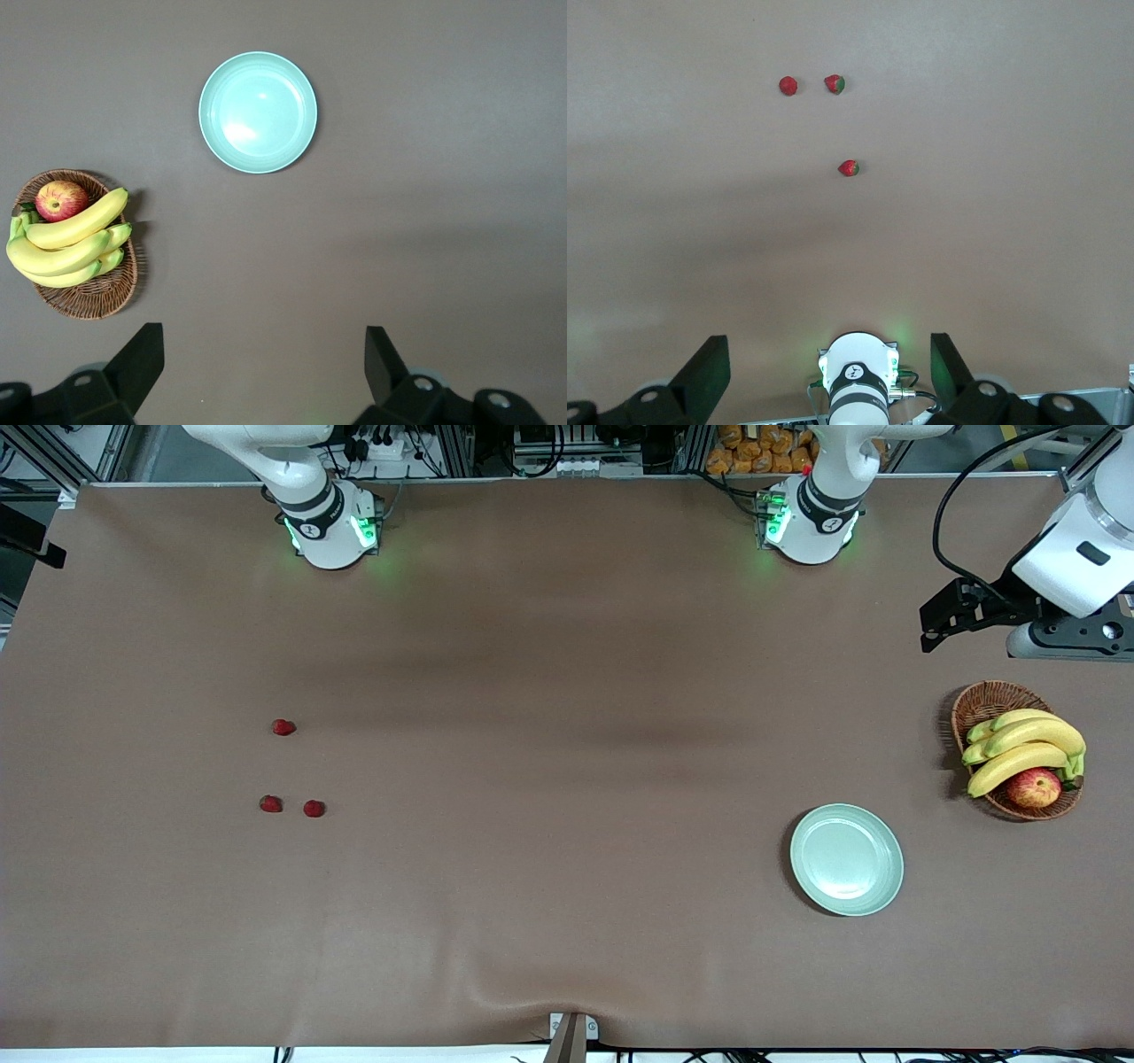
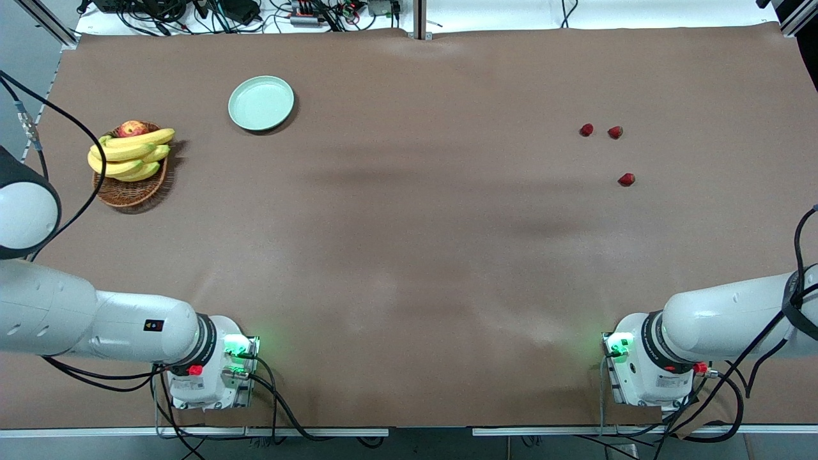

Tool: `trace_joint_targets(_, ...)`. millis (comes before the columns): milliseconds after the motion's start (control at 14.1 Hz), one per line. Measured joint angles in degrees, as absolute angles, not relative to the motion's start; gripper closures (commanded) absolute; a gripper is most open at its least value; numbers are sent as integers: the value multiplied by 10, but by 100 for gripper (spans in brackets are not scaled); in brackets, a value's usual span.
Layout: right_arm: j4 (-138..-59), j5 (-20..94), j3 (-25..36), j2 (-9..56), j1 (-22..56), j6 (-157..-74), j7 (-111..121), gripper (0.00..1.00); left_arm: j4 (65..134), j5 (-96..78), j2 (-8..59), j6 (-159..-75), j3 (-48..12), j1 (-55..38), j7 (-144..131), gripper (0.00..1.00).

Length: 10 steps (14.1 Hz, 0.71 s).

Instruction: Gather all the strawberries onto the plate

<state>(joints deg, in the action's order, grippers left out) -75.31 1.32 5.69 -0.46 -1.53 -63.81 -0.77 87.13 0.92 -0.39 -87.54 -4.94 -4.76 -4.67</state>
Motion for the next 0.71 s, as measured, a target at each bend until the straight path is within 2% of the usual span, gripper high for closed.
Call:
trace_joint_targets(566, -766, 13, 57, -3, -15, -635, -13, 0, 871, 9, -4, -875, -49, -44, -40, 0)
trace_joint_targets(708, -800, 13, 56, 3, -15, -689, -14, 0, 871, 9, -4, -875, -49, -44, -40, 0)
